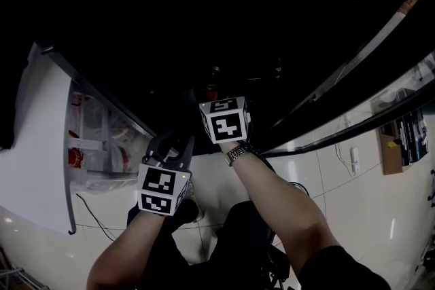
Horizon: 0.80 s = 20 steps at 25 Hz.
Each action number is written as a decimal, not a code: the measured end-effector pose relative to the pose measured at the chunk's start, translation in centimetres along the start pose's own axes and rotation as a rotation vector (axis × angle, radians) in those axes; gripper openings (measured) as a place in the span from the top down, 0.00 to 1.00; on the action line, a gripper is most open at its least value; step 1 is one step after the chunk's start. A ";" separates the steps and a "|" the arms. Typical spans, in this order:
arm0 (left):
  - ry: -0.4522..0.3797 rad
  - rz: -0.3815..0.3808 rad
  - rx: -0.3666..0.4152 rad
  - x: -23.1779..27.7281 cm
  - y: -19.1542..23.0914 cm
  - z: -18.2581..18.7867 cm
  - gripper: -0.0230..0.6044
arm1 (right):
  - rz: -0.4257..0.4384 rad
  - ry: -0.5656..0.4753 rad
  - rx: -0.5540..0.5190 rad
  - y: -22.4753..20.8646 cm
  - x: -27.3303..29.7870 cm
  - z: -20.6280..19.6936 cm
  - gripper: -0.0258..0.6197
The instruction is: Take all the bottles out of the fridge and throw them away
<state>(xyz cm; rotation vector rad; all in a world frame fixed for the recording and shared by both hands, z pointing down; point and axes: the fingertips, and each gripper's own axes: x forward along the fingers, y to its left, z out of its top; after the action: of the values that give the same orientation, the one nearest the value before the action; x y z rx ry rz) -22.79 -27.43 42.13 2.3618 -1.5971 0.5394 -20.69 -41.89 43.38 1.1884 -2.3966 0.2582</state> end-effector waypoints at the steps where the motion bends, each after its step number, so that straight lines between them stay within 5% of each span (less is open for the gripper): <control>1: 0.000 0.000 0.000 0.0 0.0 0.0 0.82 | -0.005 -0.001 -0.001 -0.1 -0.1 -0.1 0.45; 20: -0.039 -0.002 0.011 -4.1 -5.2 0.4 0.82 | -0.009 0.013 0.016 1.1 -9.3 -3.9 0.46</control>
<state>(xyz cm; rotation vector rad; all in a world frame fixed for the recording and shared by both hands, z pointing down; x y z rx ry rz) -19.25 -22.17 40.06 2.3962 -1.6123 0.5060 -15.46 -33.26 42.49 1.2013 -2.3815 0.2821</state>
